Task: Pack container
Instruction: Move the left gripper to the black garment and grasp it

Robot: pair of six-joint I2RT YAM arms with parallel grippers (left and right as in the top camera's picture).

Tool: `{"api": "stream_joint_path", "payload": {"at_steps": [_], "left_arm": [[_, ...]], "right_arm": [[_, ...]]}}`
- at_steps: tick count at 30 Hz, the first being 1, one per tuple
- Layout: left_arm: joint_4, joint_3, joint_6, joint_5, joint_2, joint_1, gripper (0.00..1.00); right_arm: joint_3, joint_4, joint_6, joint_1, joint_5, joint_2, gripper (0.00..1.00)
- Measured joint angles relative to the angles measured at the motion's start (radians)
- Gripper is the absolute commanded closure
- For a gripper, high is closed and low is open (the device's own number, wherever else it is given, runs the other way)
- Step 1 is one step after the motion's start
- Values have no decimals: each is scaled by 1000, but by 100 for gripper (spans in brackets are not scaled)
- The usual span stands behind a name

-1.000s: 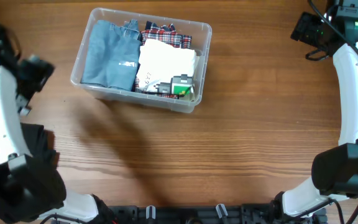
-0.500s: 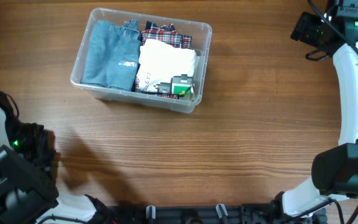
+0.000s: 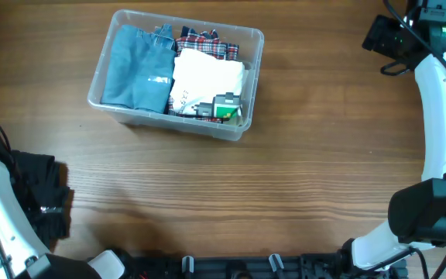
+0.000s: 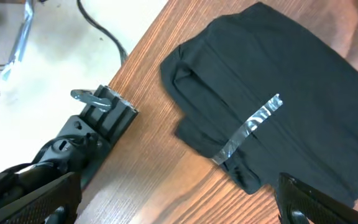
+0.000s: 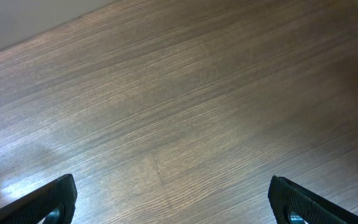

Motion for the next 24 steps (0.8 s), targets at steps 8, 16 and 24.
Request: {"api": "stream_joint_path", "payload": {"at_steps": [8,16,24], "left_arm": [[162,-196,-8,-8,-4,23,0],[325,-276,32,-7,-3,82,0],[502,-284,309,73,-3,85,0]], "right_arm": [[0,-1,0,0,0,0,0],[0,0,0,0,0,0,0],[0,0,0,0,0,0,0]]}}
